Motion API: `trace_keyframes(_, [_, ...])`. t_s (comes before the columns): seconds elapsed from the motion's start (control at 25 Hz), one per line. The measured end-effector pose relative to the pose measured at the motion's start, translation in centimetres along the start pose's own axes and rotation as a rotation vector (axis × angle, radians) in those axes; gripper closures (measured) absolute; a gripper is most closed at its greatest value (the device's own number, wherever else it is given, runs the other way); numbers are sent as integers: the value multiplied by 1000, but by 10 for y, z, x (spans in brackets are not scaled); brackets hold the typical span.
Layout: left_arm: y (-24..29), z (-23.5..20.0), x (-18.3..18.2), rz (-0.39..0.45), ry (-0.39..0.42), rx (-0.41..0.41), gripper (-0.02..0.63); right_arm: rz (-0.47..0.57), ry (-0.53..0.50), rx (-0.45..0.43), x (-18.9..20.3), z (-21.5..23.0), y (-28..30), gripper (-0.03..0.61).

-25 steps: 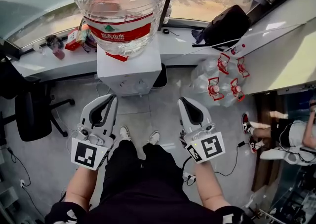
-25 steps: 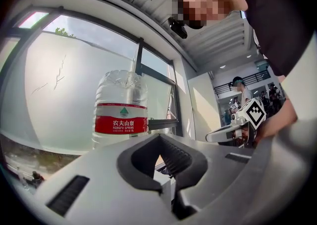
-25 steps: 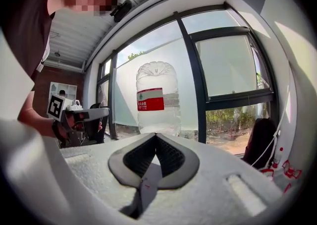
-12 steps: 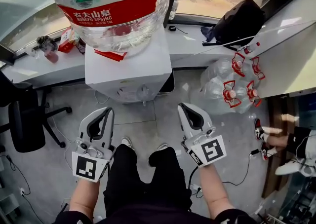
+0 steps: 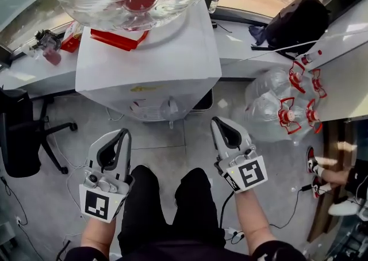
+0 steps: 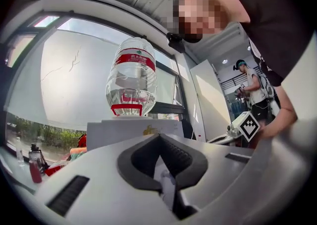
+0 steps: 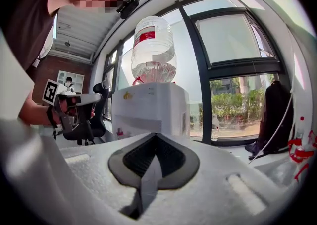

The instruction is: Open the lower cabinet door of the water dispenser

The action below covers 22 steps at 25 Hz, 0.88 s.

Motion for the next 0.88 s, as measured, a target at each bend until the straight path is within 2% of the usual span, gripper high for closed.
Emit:
trace_keyframes(0.08, [-4,4,19,-26,5,17,606,13,4,0,25,8,6,574])
trace_keyframes(0.24, [-11,3,60,-20,34,20,606,49,-13,7,69,26,24,574])
trace_keyframes(0.4, [-29,3,108,-38,16,18,606,89,-32,19,111,32,31,574])
trace_keyframes(0.56, [-39,-2,154,-18,20,17,606,148,-44,61,153,36,35,574])
trace_keyframes(0.76, [-56,-12,211,4,61,-20,606,203,-48,66,203,35,37,574])
trace_keyframes(0.88, [-66,-21,238,30,84,-54,606,201,-62,45,233,31,37,574])
Point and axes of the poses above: the fingertips, and each gripper's own axes: y forward along the fingers, z to its right, x out of its underside, the point moved 7 cm from there along -y, backward along the fingers, and after that the axes turned 9 degrees about z, right-handed, at the moved point
